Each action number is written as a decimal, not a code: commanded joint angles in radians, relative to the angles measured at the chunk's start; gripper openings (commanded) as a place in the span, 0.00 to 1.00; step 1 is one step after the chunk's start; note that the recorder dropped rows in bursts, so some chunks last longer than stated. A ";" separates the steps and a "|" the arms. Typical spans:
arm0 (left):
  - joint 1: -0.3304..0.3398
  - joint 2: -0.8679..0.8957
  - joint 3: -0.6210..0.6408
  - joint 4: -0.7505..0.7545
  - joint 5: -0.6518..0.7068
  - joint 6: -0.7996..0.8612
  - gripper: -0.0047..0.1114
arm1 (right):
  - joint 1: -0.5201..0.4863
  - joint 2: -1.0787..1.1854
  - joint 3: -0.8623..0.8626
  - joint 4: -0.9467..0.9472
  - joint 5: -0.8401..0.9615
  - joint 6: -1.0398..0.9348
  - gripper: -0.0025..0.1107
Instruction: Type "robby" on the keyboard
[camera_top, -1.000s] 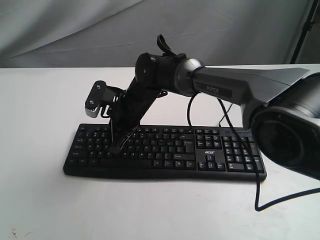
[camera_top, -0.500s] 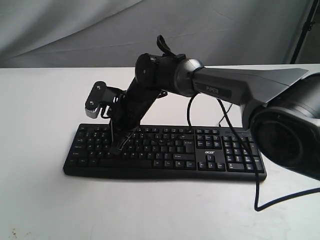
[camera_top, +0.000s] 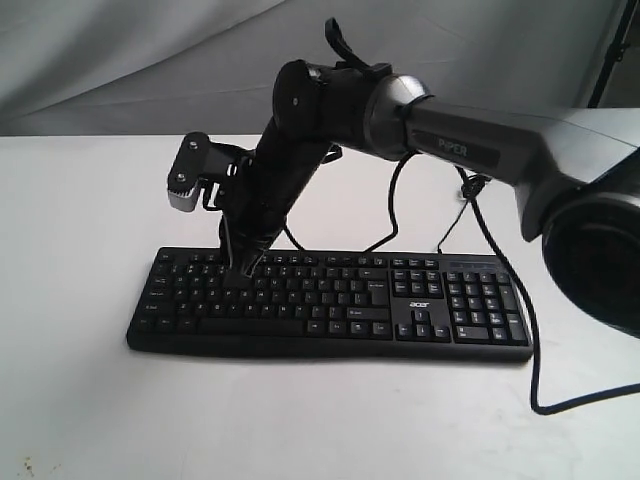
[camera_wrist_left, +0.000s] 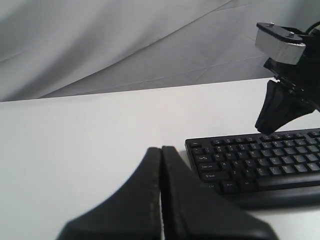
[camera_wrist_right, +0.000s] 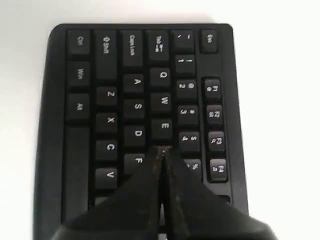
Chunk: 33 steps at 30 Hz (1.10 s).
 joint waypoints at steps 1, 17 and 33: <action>-0.006 -0.003 0.004 0.005 -0.005 -0.003 0.04 | -0.041 -0.016 0.028 0.002 0.057 0.006 0.02; -0.006 -0.003 0.004 0.005 -0.005 -0.003 0.04 | -0.142 -0.164 0.400 0.084 -0.147 -0.104 0.02; -0.006 -0.003 0.004 0.005 -0.005 -0.003 0.04 | -0.142 -0.136 0.404 0.148 -0.207 -0.166 0.02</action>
